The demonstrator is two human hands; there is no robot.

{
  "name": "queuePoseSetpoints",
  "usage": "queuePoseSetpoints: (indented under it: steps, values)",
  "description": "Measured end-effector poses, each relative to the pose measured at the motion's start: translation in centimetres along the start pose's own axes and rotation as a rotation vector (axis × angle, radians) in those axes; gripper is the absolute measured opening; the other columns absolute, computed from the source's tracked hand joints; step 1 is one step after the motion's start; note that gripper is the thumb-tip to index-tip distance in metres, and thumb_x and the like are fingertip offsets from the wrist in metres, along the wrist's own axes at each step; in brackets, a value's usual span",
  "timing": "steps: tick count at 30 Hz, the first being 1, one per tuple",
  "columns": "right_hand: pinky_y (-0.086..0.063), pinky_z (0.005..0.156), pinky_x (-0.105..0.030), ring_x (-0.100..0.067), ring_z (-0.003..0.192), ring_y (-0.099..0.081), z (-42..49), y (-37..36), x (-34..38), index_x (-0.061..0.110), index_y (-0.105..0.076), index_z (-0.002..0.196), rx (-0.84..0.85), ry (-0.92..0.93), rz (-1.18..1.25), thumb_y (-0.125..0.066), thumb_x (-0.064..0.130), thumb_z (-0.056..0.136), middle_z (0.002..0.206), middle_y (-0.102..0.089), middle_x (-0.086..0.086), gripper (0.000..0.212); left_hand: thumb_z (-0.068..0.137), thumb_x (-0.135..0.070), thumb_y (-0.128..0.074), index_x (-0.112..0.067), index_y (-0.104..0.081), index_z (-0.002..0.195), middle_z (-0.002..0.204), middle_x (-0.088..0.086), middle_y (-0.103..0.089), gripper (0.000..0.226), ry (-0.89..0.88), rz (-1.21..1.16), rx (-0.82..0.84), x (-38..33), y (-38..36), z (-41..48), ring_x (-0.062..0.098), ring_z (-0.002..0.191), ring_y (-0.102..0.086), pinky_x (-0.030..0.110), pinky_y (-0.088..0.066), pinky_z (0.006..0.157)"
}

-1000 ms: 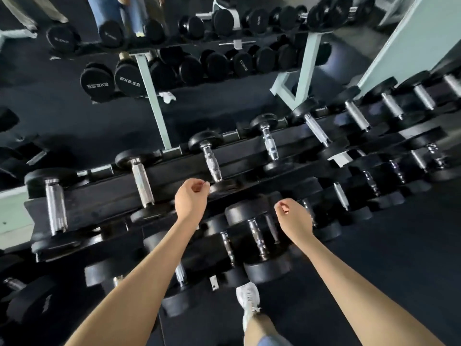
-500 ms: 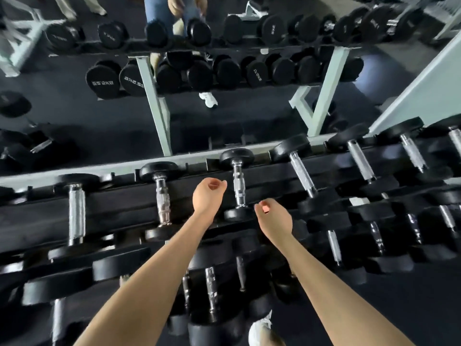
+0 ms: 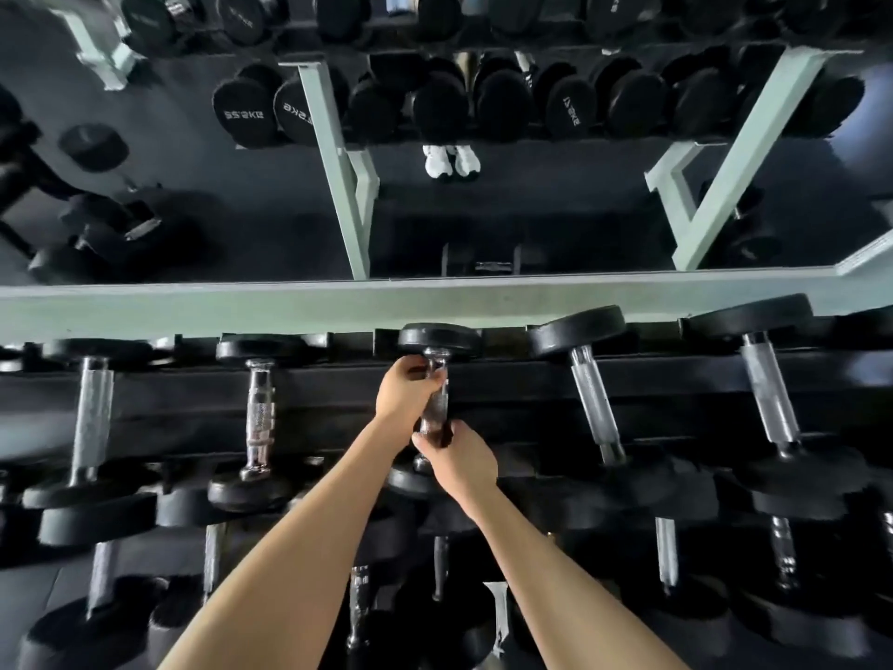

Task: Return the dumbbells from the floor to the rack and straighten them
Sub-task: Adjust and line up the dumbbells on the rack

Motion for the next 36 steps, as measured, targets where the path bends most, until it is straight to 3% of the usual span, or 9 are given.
queuePoseSetpoints:
  steps: [4, 7, 12, 21, 25, 29, 31, 34, 36]
  values:
    - [-0.048, 0.091, -0.038, -0.027, 0.104, -0.063, 0.2, -0.6, 0.2, 0.015, -0.061, 0.108, -0.019, 0.008, 0.011, -0.056, 0.05, 0.087, 0.108, -0.07, -0.004, 0.042, 0.087, -0.019, -0.066, -0.01, -0.064, 0.115, 0.105, 0.009, -0.069, 0.03, 0.041, -0.097, 0.078, 0.7, -0.7, 0.2, 0.02, 0.093, -0.063, 0.04, -0.05, 0.096]
    - [-0.047, 0.087, -0.035, -0.028, 0.104, -0.063, 0.3, -0.4, 0.5, 0.013, -0.061, 0.106, -0.033, 0.018, -0.006, -0.056, 0.044, 0.089, 0.107, -0.07, -0.005, 0.036, 0.089, -0.016, -0.063, -0.01, -0.066, 0.114, 0.096, 0.005, -0.067, 0.025, 0.042, -0.156, 0.081, 0.7, -0.9, 0.0, 0.019, 0.092, -0.061, 0.038, -0.049, 0.097]
    - [-0.047, 0.082, -0.032, -0.027, 0.103, -0.064, 0.2, -0.3, 1.1, 0.012, -0.064, 0.106, -0.058, 0.006, -0.063, -0.057, 0.042, 0.089, 0.107, -0.07, -0.005, 0.035, 0.09, -0.018, -0.062, -0.009, -0.058, 0.129, 0.116, 0.008, -0.067, 0.04, 0.094, -0.191, 0.071, 0.7, -0.2, -0.3, 0.022, 0.103, -0.063, 0.033, -0.049, 0.097]
    - [-0.04, 0.072, -0.027, -0.024, 0.099, -0.064, -0.4, 0.3, 2.1, 0.011, -0.064, 0.104, -0.099, 0.007, -0.151, -0.057, 0.04, 0.091, 0.104, -0.07, -0.004, 0.032, 0.092, -0.02, -0.059, -0.009, -0.052, 0.134, 0.125, 0.01, -0.063, 0.044, 0.134, -0.255, 0.084, 0.9, 0.3, -0.6, 0.023, 0.109, -0.06, 0.034, -0.048, 0.098]
    - [-0.038, 0.07, -0.026, -0.022, 0.096, -0.066, -0.6, 0.4, 1.9, 0.013, -0.065, 0.101, -0.108, -0.009, -0.126, -0.058, 0.041, 0.089, 0.1, -0.071, -0.001, 0.032, 0.09, -0.02, -0.062, -0.009, -0.052, 0.133, 0.126, 0.009, -0.063, 0.045, 0.159, -0.244, 0.108, 1.2, 0.3, -0.3, 0.026, 0.116, -0.06, 0.042, -0.047, 0.103]
    - [-0.038, 0.069, -0.025, -0.019, 0.094, -0.066, -1.3, 0.5, 2.0, 0.016, -0.065, 0.1, -0.087, 0.013, -0.082, -0.058, 0.043, 0.089, 0.098, -0.071, 0.001, 0.03, 0.09, -0.021, -0.062, -0.01, -0.054, 0.131, 0.121, 0.008, -0.065, 0.043, 0.159, -0.223, 0.138, 1.2, -0.1, 0.0, 0.023, 0.111, -0.062, 0.041, -0.048, 0.102]
    - [-0.04, 0.07, -0.026, -0.018, 0.099, -0.065, -1.9, 1.7, 2.1, 0.018, -0.064, 0.107, -0.108, 0.065, -0.061, -0.058, 0.045, 0.088, 0.103, -0.07, 0.003, 0.033, 0.089, -0.026, -0.062, -0.012, -0.057, 0.128, 0.119, 0.005, -0.067, 0.041, 0.091, -0.061, 0.062, 0.7, 0.6, -0.2, 0.021, 0.107, -0.063, 0.037, -0.049, 0.098]
    - [-0.046, 0.081, -0.028, -0.019, 0.106, -0.064, -3.8, 7.0, 0.4, 0.018, -0.062, 0.12, -0.367, 0.131, -0.062, -0.061, 0.041, 0.088, 0.114, -0.068, 0.002, 0.04, 0.086, -0.034, -0.06, -0.018, -0.064, 0.111, 0.11, 0.002, -0.068, 0.03, -0.048, 0.208, -0.29, -0.8, 3.5, -2.8, 0.022, 0.1, -0.063, 0.032, -0.048, 0.085]
    - [-0.049, 0.071, -0.027, -0.022, 0.088, -0.07, -6.4, 12.5, -1.1, 0.014, -0.07, 0.103, -0.743, 0.246, -0.061, -0.069, 0.029, 0.085, 0.095, -0.073, -0.001, 0.024, 0.088, -0.033, -0.058, -0.018, -0.064, 0.096, 0.099, 0.0, -0.067, 0.018, -0.145, 0.175, -0.33, -2.0, 3.0, -5.5, 0.02, 0.092, -0.062, 0.028, -0.041, 0.076]
Point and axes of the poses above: each hand's wrist, its own z-axis towards the middle knuckle, its own y-axis out of the back of the hand, x = y × z, the point moved 8 cm from there along z, towards the middle knuckle
